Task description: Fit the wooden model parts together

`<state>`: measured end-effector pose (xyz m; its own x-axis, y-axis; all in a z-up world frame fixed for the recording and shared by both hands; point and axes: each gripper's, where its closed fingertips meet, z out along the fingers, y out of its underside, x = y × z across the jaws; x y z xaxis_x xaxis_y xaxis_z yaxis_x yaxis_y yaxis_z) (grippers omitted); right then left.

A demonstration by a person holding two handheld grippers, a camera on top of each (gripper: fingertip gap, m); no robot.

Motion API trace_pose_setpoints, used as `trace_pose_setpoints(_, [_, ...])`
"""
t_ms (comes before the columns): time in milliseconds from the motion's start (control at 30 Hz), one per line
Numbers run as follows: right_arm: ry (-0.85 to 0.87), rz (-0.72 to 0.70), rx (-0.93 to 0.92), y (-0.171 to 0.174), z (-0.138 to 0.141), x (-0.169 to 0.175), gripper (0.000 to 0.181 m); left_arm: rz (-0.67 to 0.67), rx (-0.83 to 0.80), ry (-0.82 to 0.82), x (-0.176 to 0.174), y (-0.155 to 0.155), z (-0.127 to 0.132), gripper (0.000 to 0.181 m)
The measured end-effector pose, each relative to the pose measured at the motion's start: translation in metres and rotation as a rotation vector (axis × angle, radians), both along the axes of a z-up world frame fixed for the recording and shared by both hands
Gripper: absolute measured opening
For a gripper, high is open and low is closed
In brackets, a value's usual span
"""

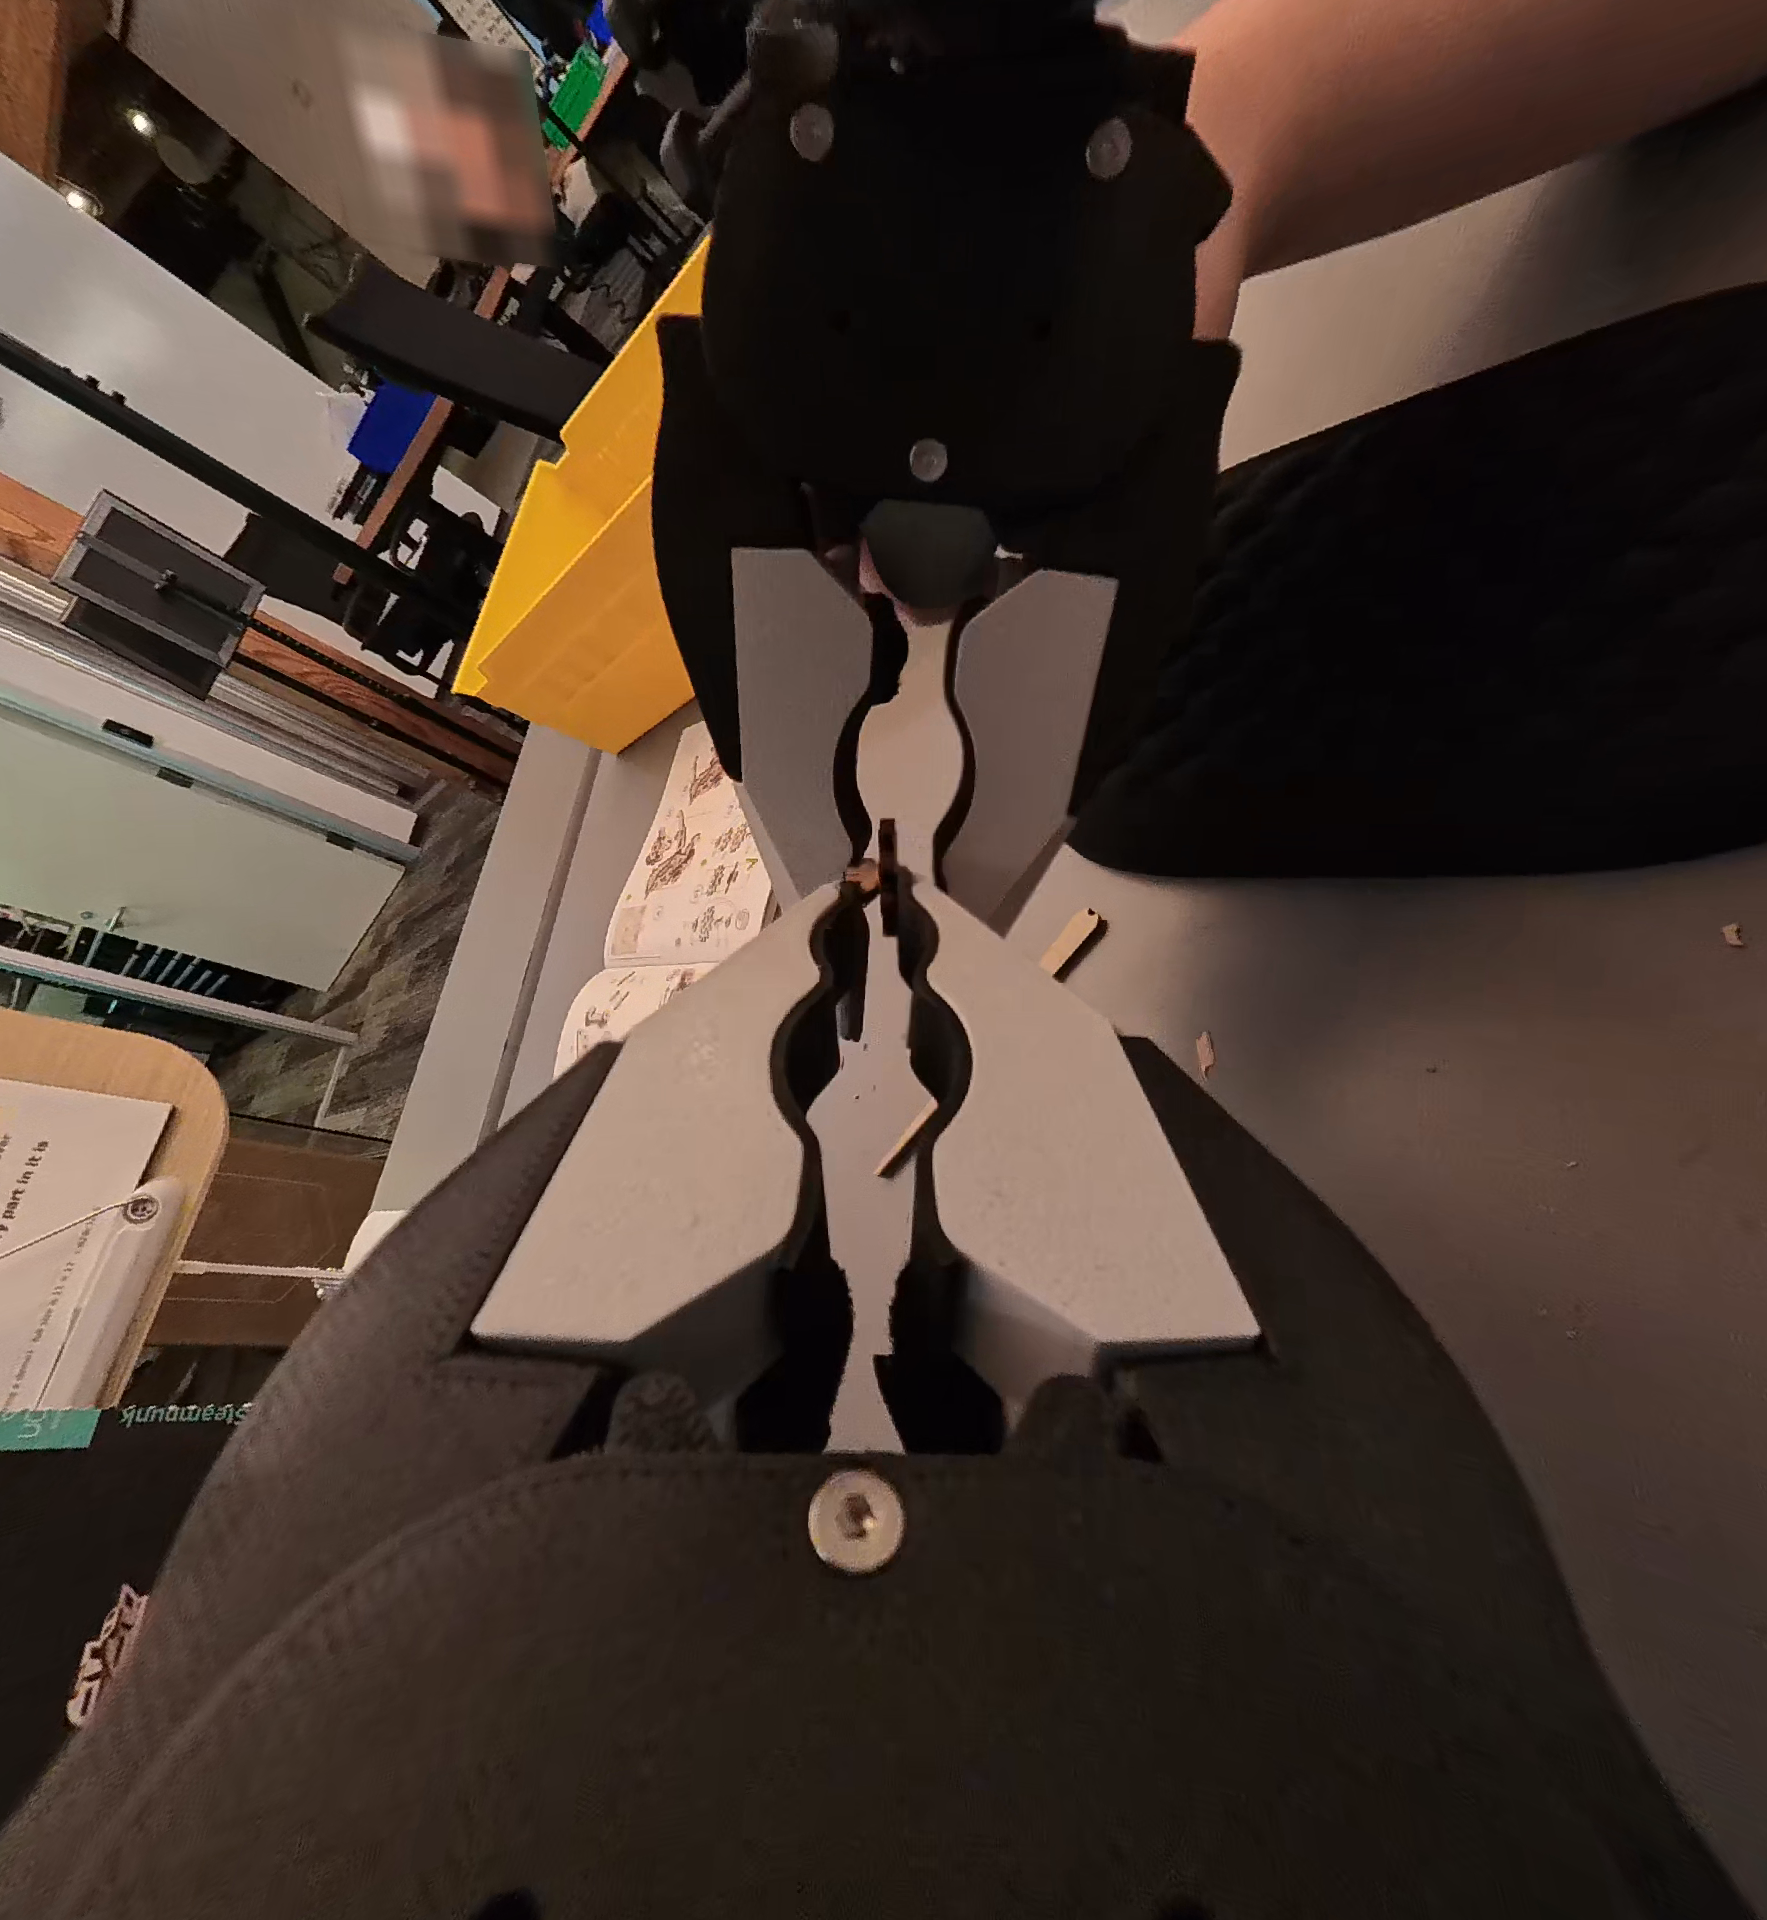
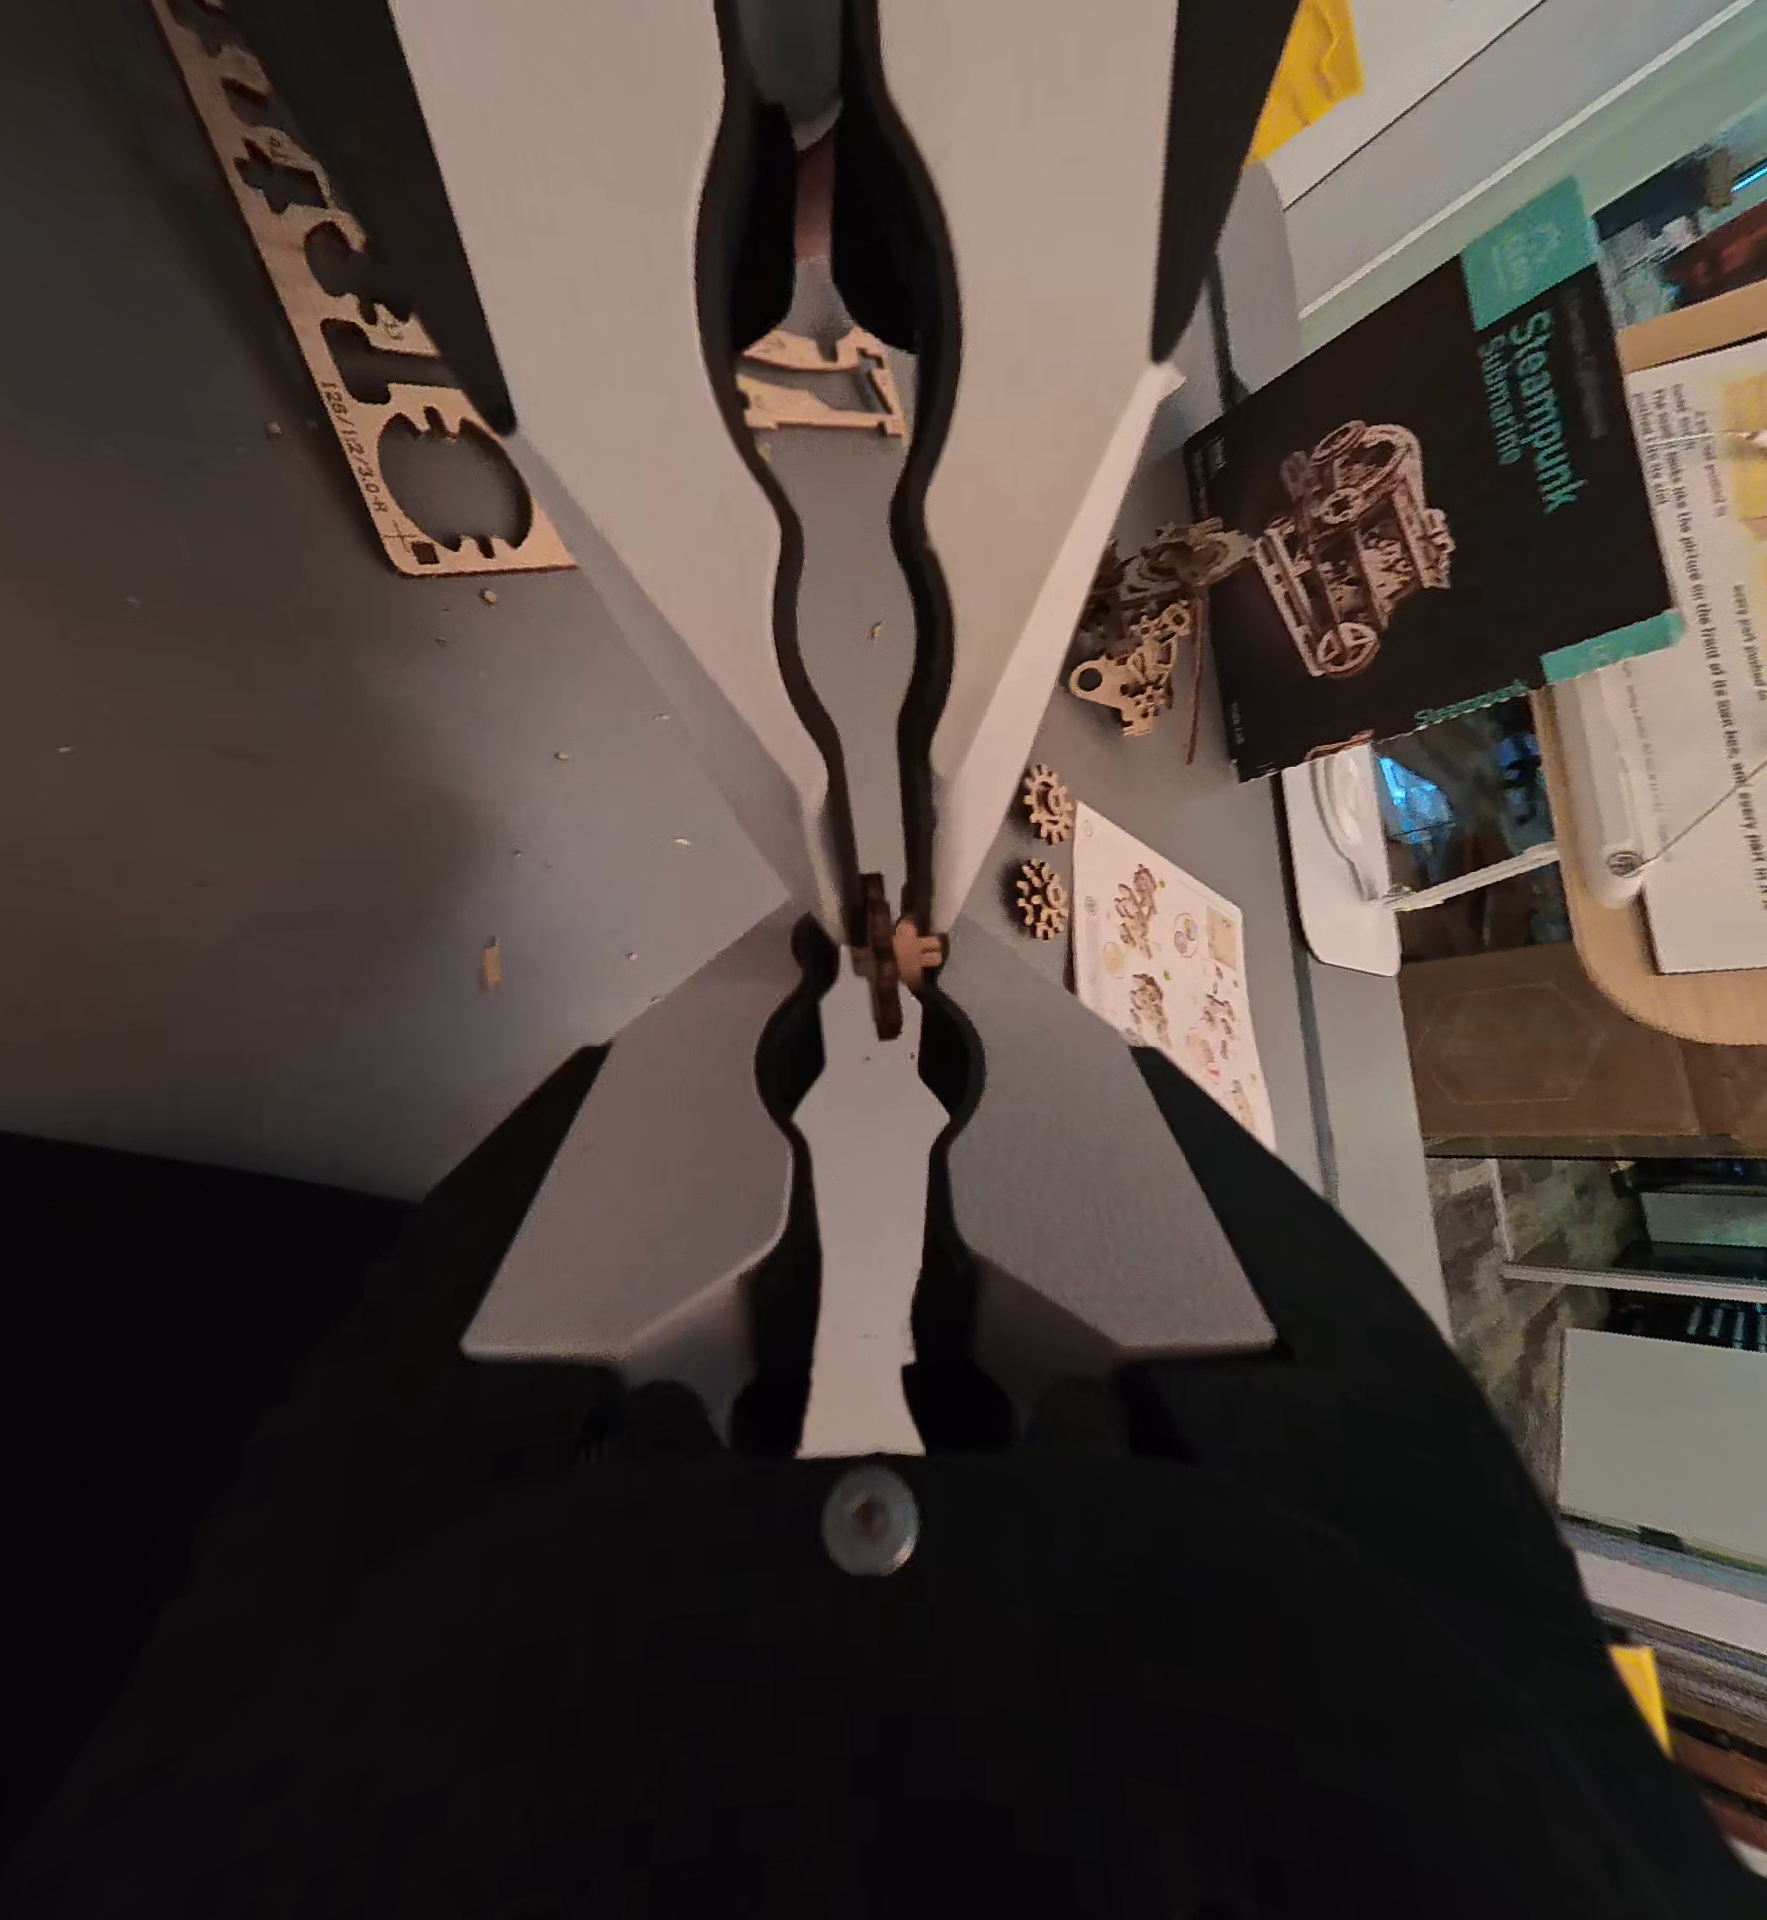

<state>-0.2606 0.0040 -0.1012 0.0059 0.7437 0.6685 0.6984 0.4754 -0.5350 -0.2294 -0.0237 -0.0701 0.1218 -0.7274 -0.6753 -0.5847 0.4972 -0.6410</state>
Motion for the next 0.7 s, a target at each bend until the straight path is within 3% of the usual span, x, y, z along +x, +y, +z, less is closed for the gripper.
trace_pose_setpoints(233, [-0.013,-0.034,-0.031,0.001,-0.0018,0.0013,0.003,-0.011,-0.021,0.0,0.0005,-0.0011,-0.0016,0.005])
trace_pose_setpoints(700, [0.013,-0.063,-0.036,0.0054,-0.002,-0.0013,0.006,-0.003,-0.019,-0.009,0.0004,0.0005,-0.0018,0.005])
